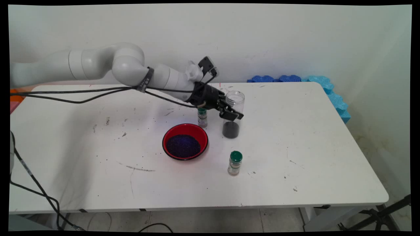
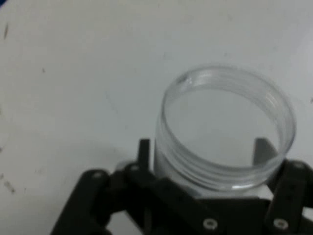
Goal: Place the picked object on the table
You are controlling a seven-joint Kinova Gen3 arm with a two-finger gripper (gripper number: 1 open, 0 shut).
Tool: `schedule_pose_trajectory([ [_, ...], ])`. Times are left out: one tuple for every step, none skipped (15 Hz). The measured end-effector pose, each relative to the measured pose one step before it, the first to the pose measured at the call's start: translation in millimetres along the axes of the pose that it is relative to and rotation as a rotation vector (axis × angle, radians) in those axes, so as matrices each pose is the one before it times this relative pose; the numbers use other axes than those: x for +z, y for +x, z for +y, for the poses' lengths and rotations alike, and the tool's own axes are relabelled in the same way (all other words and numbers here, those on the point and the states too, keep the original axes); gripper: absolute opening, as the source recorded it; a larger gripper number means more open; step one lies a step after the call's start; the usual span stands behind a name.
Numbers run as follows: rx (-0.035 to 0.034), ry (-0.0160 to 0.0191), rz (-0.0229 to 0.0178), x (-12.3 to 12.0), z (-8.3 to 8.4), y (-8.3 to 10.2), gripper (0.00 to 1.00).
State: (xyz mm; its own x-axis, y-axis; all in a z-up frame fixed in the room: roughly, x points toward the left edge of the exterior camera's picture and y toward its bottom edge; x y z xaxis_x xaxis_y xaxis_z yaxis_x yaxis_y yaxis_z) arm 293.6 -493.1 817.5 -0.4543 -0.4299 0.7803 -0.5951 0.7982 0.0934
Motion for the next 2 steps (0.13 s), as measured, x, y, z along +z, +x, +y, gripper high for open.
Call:
schedule_pose_trajectory([
  [0.00197,0.00102,0.0021,1.15,-0.2,-0.13,1.0],
  [0.00153,0.00062,0.00113,1.35,-0.29,0.36,1.0],
])
